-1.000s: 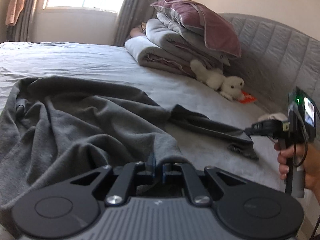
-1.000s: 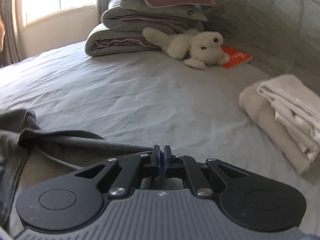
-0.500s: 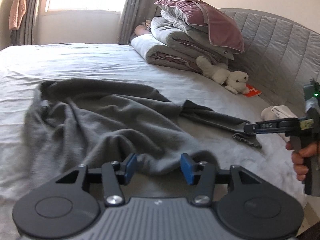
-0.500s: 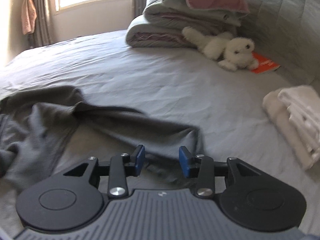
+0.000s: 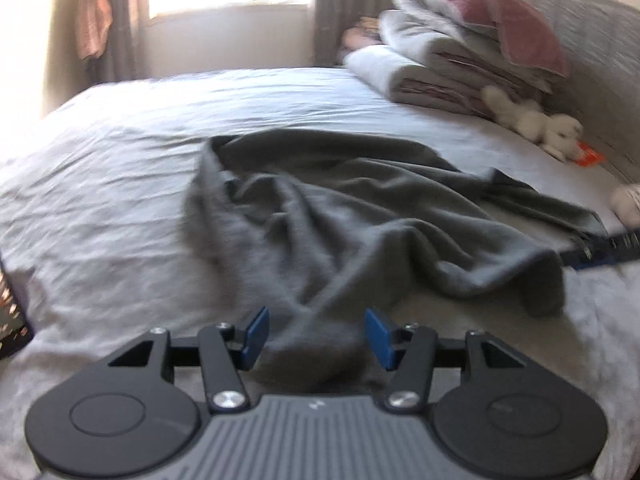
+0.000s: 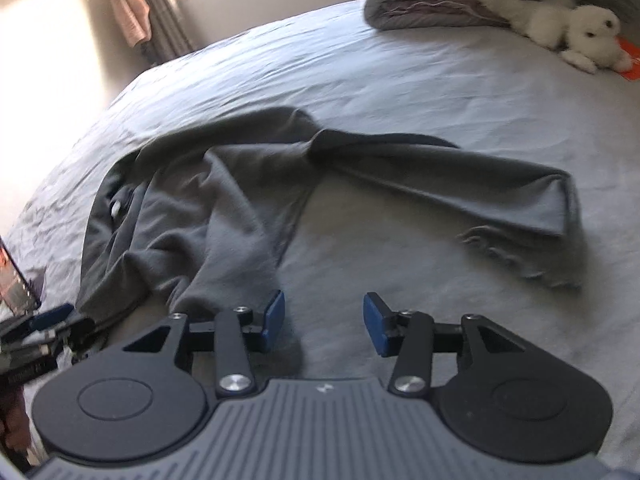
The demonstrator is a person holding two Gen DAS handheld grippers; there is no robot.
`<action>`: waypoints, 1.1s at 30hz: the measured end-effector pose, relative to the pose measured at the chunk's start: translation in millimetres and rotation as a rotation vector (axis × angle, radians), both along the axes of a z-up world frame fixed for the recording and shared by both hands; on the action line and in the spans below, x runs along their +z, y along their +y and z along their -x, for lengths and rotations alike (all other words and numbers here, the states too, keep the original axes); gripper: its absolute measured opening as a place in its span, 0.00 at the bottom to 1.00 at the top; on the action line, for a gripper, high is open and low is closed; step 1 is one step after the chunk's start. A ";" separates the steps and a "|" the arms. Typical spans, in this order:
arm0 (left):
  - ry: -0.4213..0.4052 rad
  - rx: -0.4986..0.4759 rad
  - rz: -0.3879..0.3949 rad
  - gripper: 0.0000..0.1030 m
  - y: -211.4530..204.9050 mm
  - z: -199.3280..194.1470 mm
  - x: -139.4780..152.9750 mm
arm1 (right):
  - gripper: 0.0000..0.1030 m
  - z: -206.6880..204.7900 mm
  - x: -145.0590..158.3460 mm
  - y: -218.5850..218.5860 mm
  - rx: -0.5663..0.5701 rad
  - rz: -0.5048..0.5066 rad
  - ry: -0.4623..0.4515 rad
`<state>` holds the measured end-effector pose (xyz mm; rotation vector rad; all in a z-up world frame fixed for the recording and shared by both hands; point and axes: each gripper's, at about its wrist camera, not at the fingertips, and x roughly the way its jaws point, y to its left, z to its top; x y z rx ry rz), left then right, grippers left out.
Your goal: Fold clothes
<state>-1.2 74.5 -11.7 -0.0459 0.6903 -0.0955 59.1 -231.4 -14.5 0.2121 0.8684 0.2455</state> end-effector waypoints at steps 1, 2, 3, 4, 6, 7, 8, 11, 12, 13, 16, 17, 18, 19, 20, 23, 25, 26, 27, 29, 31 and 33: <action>0.002 0.012 0.025 0.53 6.3 -0.7 1.8 | 0.47 -0.9 -0.4 3.3 0.008 0.004 0.003; 0.000 0.025 0.049 0.53 12.7 -1.4 3.9 | 0.47 -1.6 -1.2 5.1 0.013 0.000 0.006; -0.001 0.041 0.067 0.53 18.3 -3.0 4.8 | 0.47 -2.3 -1.4 6.7 0.018 -0.007 0.009; -0.002 0.059 0.083 0.53 23.6 -5.0 5.3 | 0.47 -3.0 -1.5 8.4 0.024 -0.015 0.013; 0.003 0.097 0.119 0.52 34.5 -10.2 4.7 | 0.47 -2.5 -1.5 10.9 0.041 -0.033 0.021; 0.019 0.114 0.147 0.51 40.3 -15.5 1.5 | 0.47 -2.1 -1.6 12.5 0.053 -0.043 0.026; 0.038 0.132 0.176 0.46 46.2 -21.4 -2.2 | 0.47 -1.6 -1.7 14.1 0.064 -0.052 0.031; 0.103 0.191 0.278 0.31 61.6 -40.0 -15.6 | 0.47 0.4 -4.8 21.5 0.102 -0.057 0.047; 0.116 0.202 0.310 0.26 64.4 -44.8 -18.6 | 0.47 1.3 -5.7 23.6 0.113 -0.054 0.050; 0.126 0.209 0.341 0.23 66.6 -49.2 -21.2 | 0.47 1.7 -7.0 26.3 0.125 -0.049 0.052; 0.144 0.227 0.394 0.05 68.5 -60.0 -26.0 | 0.47 2.7 -9.7 30.4 0.156 -0.045 0.061; 0.147 0.232 0.403 0.05 68.1 -62.9 -26.9 | 0.47 2.8 -10.7 31.8 0.165 -0.042 0.064; 0.146 0.244 0.400 0.05 67.7 -65.1 -26.3 | 0.48 2.9 -11.8 33.3 0.173 -0.038 0.067; 0.142 0.257 0.394 0.05 67.3 -67.1 -25.3 | 0.48 2.6 -13.0 34.6 0.178 -0.033 0.071; 0.130 0.273 0.375 0.05 66.5 -68.0 -23.3 | 0.48 2.7 -14.1 35.5 0.182 -0.029 0.073; 0.088 0.330 0.312 0.05 67.6 -70.5 -16.5 | 0.50 2.7 -15.7 36.8 0.187 -0.025 0.074; 0.055 0.357 0.272 0.05 70.6 -73.0 -11.2 | 0.50 2.9 -16.0 37.3 0.191 -0.025 0.070; 0.033 0.370 0.251 0.05 71.4 -73.9 -7.9 | 0.50 2.9 -16.3 37.7 0.194 -0.024 0.068; 0.009 0.383 0.227 0.05 71.8 -74.5 -4.3 | 0.50 3.0 -16.6 38.1 0.197 -0.023 0.065; -0.056 0.413 0.148 0.05 69.9 -74.6 3.4 | 0.50 3.5 -16.8 38.9 0.206 -0.015 0.059; -0.120 0.444 0.043 0.04 67.4 -75.1 9.2 | 0.50 4.4 -16.7 39.6 0.217 -0.005 0.051; -0.164 0.474 -0.063 0.04 64.9 -76.4 11.8 | 0.50 5.1 -17.4 40.8 0.227 0.005 0.047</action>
